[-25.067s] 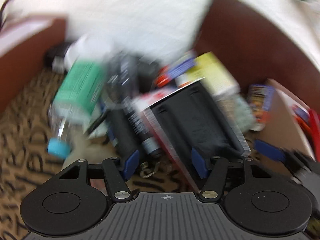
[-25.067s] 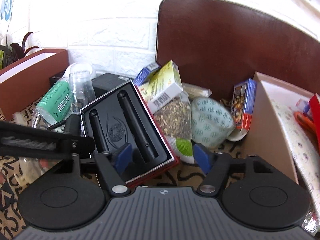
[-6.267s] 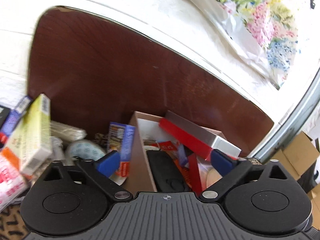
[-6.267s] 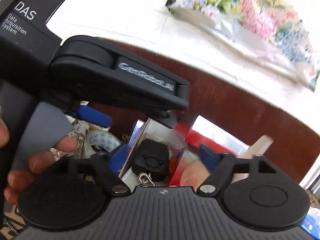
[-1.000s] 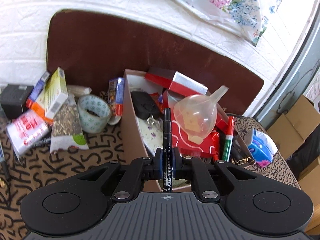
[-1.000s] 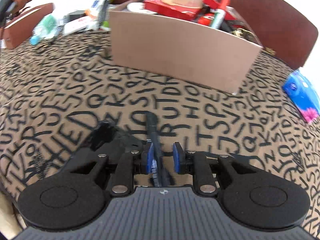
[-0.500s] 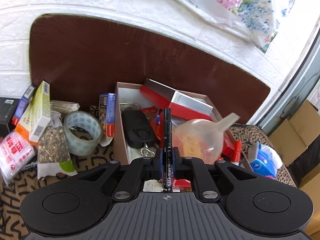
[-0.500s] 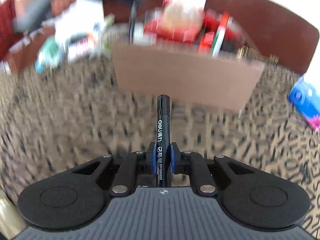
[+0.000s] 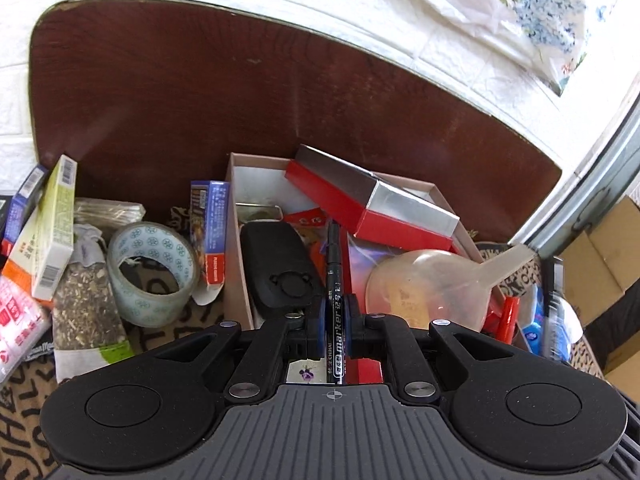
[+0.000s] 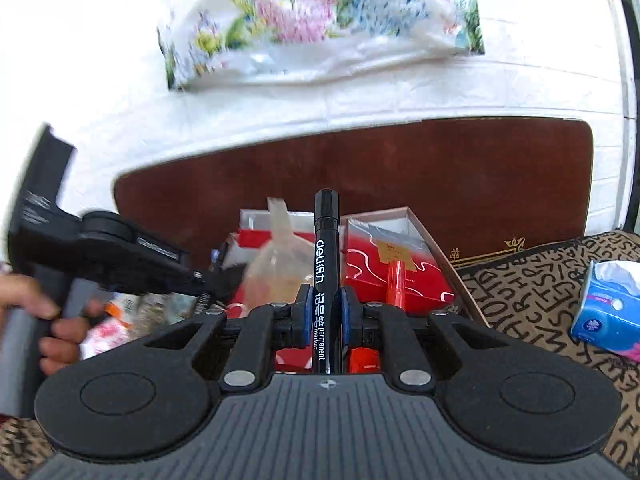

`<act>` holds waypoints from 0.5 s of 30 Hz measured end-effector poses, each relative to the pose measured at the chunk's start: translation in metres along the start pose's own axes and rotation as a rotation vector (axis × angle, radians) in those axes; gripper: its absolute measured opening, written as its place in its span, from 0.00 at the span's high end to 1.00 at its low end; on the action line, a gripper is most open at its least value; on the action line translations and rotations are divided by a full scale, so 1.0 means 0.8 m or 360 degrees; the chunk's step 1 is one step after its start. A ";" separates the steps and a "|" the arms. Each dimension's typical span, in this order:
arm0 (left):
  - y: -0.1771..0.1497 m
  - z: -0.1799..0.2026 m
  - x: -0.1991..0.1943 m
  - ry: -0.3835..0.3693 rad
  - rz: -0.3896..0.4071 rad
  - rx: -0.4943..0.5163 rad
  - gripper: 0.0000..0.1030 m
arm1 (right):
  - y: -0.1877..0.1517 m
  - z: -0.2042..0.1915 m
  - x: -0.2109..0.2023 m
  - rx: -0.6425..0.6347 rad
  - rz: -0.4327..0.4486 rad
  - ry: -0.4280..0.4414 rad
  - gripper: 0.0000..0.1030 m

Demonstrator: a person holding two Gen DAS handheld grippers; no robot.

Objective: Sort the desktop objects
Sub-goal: 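Release the marker from the right tool while the left tool drops the pen into the box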

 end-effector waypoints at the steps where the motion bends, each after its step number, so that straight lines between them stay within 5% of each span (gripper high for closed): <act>1: 0.000 -0.001 0.002 -0.0003 -0.0006 -0.0004 0.97 | -0.001 0.000 0.011 -0.0006 -0.0023 0.0001 0.85; 14: -0.013 0.000 0.012 0.0026 -0.0019 0.0083 0.88 | -0.018 -0.002 0.050 -0.0103 -0.0126 -0.0067 0.84; 15: -0.012 0.000 0.011 0.0021 -0.0020 0.0075 0.77 | -0.017 -0.002 0.051 -0.0099 -0.0129 -0.0063 0.84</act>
Point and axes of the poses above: each gripper's, at about its wrist camera, not at the fingertips, and x roughly the way its jaws point, z to its right, y to its top, the point moved 5 cm from there along x, roughly the way its jaws point, and after that the axes turned 11 degrees about -z, right-handed, at the moved point
